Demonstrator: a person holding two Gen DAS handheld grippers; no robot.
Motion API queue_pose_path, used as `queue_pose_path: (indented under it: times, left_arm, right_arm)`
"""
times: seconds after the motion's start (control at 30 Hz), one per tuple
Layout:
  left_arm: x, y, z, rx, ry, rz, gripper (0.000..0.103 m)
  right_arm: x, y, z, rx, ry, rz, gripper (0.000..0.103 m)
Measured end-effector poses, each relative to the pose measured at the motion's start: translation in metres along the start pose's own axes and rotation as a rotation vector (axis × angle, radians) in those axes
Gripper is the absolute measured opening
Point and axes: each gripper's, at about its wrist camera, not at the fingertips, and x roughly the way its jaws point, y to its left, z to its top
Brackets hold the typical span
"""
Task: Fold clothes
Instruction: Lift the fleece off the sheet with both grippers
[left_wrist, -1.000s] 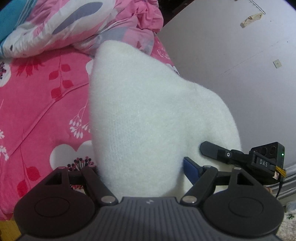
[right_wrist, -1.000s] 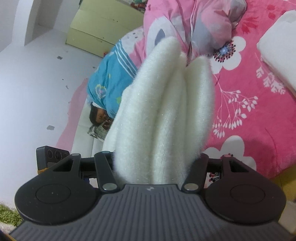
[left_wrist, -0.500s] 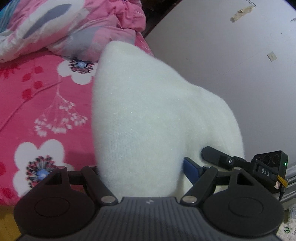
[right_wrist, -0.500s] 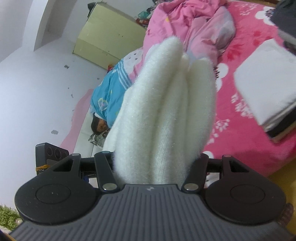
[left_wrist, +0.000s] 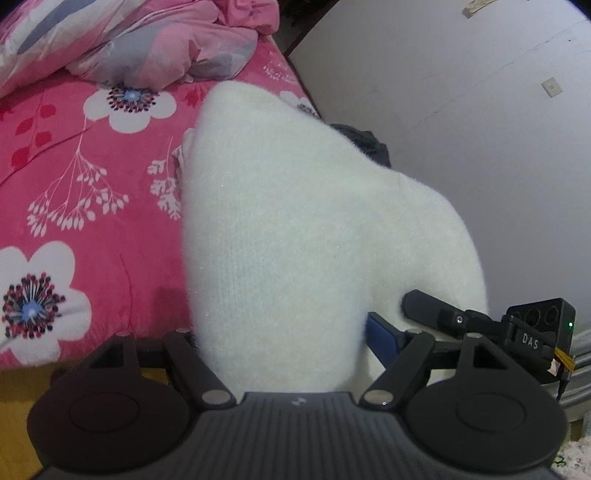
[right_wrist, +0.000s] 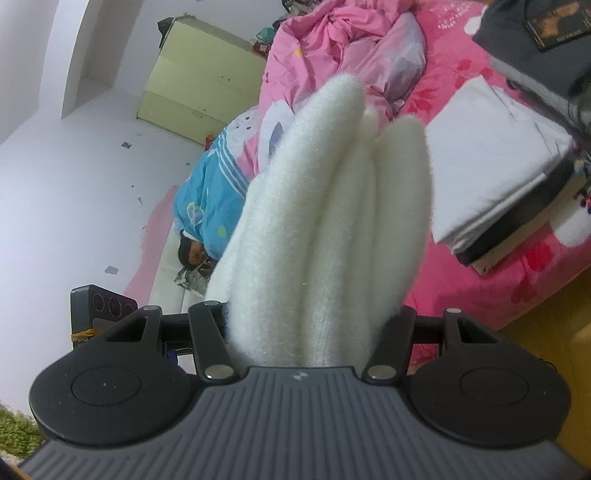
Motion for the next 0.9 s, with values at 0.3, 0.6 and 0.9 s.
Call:
queue_pose_path:
  times: [0.3,0.6,0.9]
  left_arm:
    - [0.005,0.005,0.003,-0.041,0.015,0.012,0.079]
    - [0.006,-0.011,0.032,-0.001,-0.001,-0.008,0.079]
    - [-0.002,-0.035,0.072,0.107,-0.027,-0.037,0.080]
  right_arm:
    - [0.003,-0.006,0.008,-0.003,0.055,0.002,0.056]
    - [0.002,0.000,0.036,-0.034,0.034,-0.014,0.056]
    - [-0.012,0.025,0.066,-0.067,-0.061,-0.025,0.056]
